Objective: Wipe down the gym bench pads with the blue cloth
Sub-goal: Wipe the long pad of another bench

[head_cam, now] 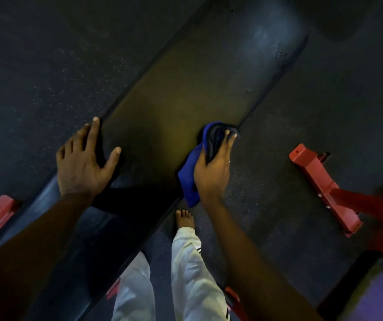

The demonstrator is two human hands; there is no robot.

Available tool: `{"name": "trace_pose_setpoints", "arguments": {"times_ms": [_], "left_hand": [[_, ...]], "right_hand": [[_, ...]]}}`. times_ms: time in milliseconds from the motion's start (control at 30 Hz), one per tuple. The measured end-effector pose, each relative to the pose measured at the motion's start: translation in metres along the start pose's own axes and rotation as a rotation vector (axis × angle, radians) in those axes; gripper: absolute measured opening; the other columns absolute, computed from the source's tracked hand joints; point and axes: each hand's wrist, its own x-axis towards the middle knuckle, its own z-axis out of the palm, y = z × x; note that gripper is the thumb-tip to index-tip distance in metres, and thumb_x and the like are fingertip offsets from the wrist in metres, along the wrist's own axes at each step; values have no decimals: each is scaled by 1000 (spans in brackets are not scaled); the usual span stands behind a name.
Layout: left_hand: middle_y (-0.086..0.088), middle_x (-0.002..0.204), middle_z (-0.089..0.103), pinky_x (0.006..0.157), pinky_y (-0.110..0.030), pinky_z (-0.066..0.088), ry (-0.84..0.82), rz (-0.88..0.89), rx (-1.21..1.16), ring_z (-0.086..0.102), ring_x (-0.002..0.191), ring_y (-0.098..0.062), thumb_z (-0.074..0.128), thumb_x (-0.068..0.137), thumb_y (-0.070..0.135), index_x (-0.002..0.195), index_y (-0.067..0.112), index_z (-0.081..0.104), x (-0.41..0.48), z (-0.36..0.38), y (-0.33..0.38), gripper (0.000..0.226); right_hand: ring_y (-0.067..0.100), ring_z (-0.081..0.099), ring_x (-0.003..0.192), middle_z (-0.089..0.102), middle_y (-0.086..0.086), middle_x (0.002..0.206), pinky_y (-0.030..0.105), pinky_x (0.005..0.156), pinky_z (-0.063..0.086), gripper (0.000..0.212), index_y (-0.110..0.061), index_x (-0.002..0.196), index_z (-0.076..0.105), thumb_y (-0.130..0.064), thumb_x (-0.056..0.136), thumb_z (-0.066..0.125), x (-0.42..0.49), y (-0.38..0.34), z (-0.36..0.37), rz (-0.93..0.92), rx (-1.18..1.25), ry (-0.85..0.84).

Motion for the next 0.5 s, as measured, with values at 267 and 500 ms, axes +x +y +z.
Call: {"name": "trace_pose_setpoints", "arguments": {"times_ms": [267, 500], "left_hand": [[-19, 152, 45, 107, -59, 37, 1, -42, 16, 44, 136, -38, 38, 93, 70, 164, 28, 12, 2, -1, 0, 86], [-20, 145, 49, 103, -59, 41, -39, -67, 1, 48, 129, -39, 39, 93, 69, 164, 28, 12, 3, -4, 1, 86]], "right_hand": [[34, 6, 157, 13, 8, 170, 48, 127, 10, 82, -14, 161, 23, -33, 91, 64, 57, -38, -8, -562, -428, -258], [27, 14, 156, 21, 2, 168, 45, 127, 11, 77, -20, 160, 27, -35, 92, 61, 105, -69, -1, -560, -459, -168]]}}
